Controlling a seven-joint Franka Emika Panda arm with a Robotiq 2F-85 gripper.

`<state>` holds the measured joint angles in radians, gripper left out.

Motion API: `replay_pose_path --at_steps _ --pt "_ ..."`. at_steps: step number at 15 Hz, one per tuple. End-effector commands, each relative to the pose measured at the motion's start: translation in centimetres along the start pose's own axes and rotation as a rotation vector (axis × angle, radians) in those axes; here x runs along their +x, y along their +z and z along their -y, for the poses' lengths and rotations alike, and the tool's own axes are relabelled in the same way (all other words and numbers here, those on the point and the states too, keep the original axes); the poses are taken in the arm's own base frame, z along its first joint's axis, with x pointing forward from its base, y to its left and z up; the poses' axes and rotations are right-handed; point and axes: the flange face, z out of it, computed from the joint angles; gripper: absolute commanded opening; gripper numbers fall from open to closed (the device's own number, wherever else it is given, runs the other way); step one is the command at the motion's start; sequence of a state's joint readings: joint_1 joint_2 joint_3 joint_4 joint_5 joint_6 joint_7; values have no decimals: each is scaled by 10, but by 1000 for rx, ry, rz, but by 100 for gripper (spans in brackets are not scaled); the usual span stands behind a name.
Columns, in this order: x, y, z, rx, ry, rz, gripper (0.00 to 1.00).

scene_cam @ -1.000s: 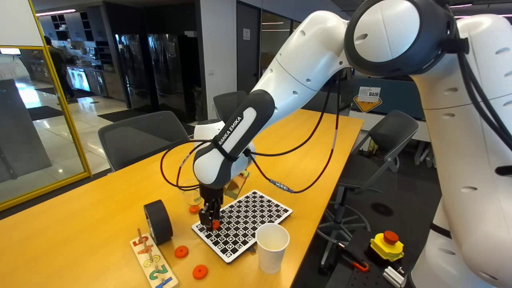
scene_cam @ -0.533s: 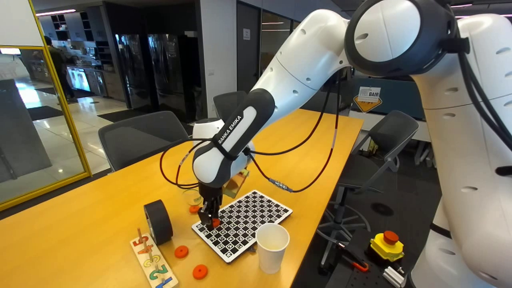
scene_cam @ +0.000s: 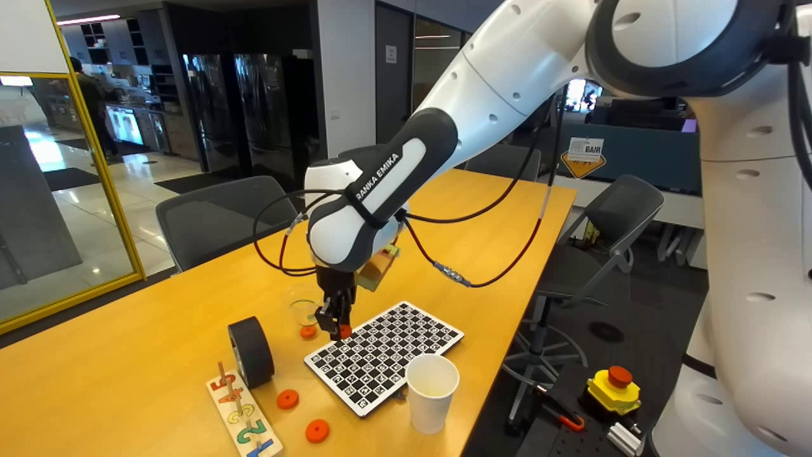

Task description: Put the yellow object in the white cup and the orange object in the glass cup

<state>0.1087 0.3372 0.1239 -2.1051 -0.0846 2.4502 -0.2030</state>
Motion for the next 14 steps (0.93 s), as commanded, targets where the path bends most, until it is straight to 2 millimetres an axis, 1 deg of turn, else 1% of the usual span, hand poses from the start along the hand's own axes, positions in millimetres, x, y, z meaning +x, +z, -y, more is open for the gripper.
replay_pose_path --at_steps 1,3,4,5,6,10,12,14 --pt "-5 -52 7 -37 0 -27 20" --pt "4 -72 7 -50 -32 -81 20" --pt "9 -79 7 -47 -52 -93 20" --pt "18 -83 6 -37 -68 -103 20" --pt "22 -87 6 -38 -82 -114 20" --pt "46 -92 -1 -42 -133 -139 20" --pt "57 -90 -6 -40 -157 -151 20" --pt "66 -84 -11 -38 -171 -156 20"
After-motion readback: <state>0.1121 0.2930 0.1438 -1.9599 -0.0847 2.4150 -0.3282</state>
